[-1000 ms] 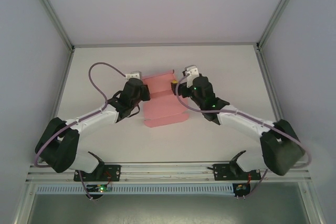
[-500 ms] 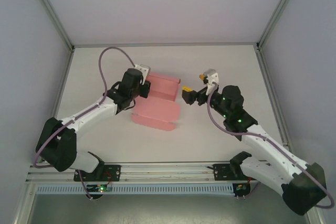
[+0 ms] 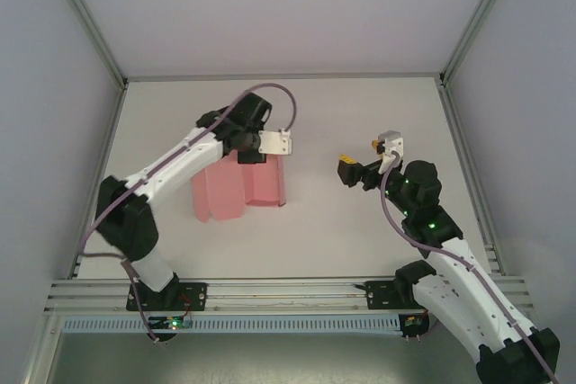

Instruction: Assemble paper box

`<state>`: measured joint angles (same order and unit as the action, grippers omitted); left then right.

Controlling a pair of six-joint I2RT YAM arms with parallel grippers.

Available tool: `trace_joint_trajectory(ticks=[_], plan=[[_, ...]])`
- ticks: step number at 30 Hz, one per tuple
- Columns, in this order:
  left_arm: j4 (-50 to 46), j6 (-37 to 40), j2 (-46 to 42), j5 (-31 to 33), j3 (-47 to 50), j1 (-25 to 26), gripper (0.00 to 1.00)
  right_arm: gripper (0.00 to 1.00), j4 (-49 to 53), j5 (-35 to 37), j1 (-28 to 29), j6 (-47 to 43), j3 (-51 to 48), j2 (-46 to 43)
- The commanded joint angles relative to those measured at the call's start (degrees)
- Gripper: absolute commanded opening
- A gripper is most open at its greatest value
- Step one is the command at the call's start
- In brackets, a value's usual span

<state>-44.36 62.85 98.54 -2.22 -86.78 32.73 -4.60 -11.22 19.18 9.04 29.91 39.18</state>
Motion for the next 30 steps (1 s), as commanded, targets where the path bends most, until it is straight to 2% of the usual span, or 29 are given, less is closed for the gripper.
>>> trace_joint_trajectory(ticks=[1, 5, 11, 13, 16, 19, 22, 24, 25, 26, 27, 29, 30], plan=[[-8.4, 16.4, 5.0, 3.3, -4.2, 3.3, 0.0, 0.98, 1.3, -3.3, -1.2, 1.3, -0.7, -0.4], [-7.8, 26.1, 9.3, 1.4, -6.6, 6.6, 0.0, 0.98, 2.4, -4.6, -2.6, 1.4, -1.7, -2.0], [-4.8, 35.6, 13.3, 3.7, -7.0, 11.6, 0.0, 0.98, 4.1, -5.7, -6.0, 2.5, -3.5, -6.0], [-4.7, 38.3, 15.3, 5.6, -7.2, 12.7, 0.0, 0.98, 5.0, -4.6, -6.8, 3.4, -3.9, -7.4], [-3.5, 42.6, 17.7, 8.4, -5.5, 15.1, 0.0, 0.98, 8.1, 1.3, -8.3, 4.7, -3.8, -10.1], [0.3, 47.2, 17.9, 8.9, -2.1, 16.1, 0.0, 0.98, 9.8, 3.8, -10.3, 6.2, -4.0, -11.3], [0.7, 46.1, 19.1, 8.6, -2.5, 17.1, 0.0, 0.98, 11.6, 2.4, -11.8, 7.3, -3.3, -10.0], [-0.2, 44.8, 19.7, 7.4, -3.0, 17.3, 0.05, 0.98, 12.2, 2.8, -12.1, 7.4, -3.1, -8.6], [-0.3, 43.8, 19.9, 7.3, -3.1, 17.5, 0.19, 0.98, 12.3, 3.1, -12.4, 7.5, -3.0, -7.9], [-0.2, 42.5, 20.1, 7.0, -3.3, 17.6, 0.44, 0.98, 12.4, 3.2, -12.6, 7.6, -3.0, -7.3], [-0.3, 41.2, 20.0, 6.5, -3.6, 17.6, 0.59, 0.98, 12.5, 3.1, -12.8, 7.6, -2.9, -6.7], [-1.1, 38.7, 19.6, 5.2, -4.6, 17.6, 0.81, 0.98, 12.4, 2.7, -13.2, 7.5, -2.8, -6.1], [-0.6, 37.9, 19.1, 4.4, -4.4, 17.6, 1.0, 0.98, 12.4, 2.7, -13.2, 7.3, -2.7, -5.8]])
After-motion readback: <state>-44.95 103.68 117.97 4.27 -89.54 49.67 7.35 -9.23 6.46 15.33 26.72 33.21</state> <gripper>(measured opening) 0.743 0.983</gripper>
